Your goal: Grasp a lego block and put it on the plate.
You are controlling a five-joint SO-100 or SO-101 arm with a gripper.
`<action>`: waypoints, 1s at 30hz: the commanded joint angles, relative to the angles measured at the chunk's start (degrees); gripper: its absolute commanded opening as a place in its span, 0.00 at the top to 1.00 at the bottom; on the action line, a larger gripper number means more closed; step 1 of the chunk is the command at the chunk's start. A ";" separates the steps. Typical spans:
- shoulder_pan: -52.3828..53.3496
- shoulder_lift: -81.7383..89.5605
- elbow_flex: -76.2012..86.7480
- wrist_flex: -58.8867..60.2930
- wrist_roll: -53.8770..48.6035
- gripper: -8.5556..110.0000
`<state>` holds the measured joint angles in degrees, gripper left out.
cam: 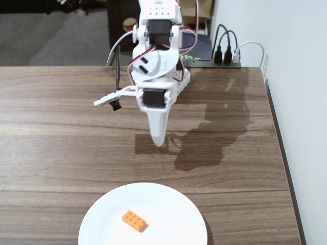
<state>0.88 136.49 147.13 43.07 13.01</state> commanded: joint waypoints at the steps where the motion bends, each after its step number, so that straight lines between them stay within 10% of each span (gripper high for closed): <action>1: -1.67 5.19 0.79 2.90 -2.02 0.92; 30: -2.81 32.17 16.44 19.42 -12.83 0.92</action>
<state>-1.58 167.08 163.56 60.82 0.53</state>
